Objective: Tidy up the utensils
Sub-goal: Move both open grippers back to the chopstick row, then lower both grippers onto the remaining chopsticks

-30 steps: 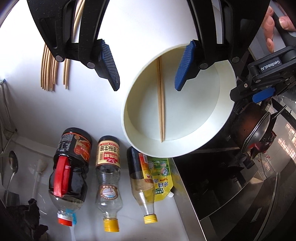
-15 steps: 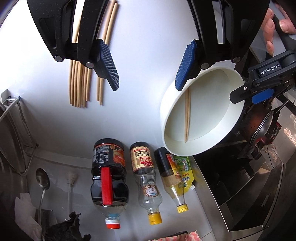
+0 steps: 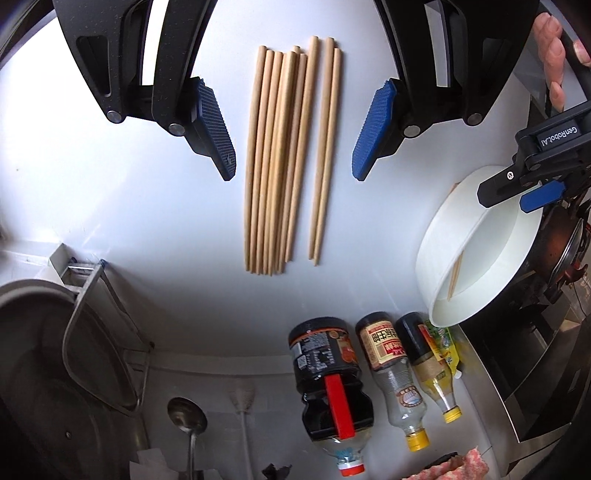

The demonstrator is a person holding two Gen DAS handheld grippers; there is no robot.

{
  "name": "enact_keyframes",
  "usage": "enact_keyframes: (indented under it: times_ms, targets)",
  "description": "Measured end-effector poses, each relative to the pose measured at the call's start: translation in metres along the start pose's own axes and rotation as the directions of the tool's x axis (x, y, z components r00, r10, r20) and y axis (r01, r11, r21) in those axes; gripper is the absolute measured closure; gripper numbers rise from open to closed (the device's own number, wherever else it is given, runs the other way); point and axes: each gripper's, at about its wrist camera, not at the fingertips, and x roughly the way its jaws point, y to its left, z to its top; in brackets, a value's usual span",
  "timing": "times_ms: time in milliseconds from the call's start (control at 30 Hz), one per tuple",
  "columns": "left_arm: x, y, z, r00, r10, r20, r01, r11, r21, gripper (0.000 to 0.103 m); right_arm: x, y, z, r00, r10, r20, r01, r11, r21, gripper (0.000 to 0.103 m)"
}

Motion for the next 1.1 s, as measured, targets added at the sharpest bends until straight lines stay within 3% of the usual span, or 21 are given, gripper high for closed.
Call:
enact_keyframes:
  times_ms: [200,500,800,1100]
  targets:
    - [0.012,-0.030,-0.005,1.000,-0.013,-0.012,0.014,0.998,0.060,0.015,0.017,-0.032,-0.015,0.997,-0.045,-0.055,0.048,0.998,0.051,0.040]
    - [0.036,-0.056,-0.012,0.998,-0.032,-0.048,0.035,0.997,0.063,0.015,0.038,-0.063,-0.022,0.993,-0.071,-0.096,0.079,0.994,0.078,0.040]
    - [0.055,-0.063,-0.016,0.997,-0.017,-0.070,0.020,0.999,0.047,0.015,0.054,-0.065,-0.019,0.993,-0.051,-0.102,0.059,0.995,0.076,0.040]
    - [0.067,-0.063,-0.016,0.996,-0.012,-0.086,0.015,1.000,0.025,0.015,0.063,-0.059,-0.018,0.990,-0.084,-0.109,0.088,0.995,0.038,0.040]
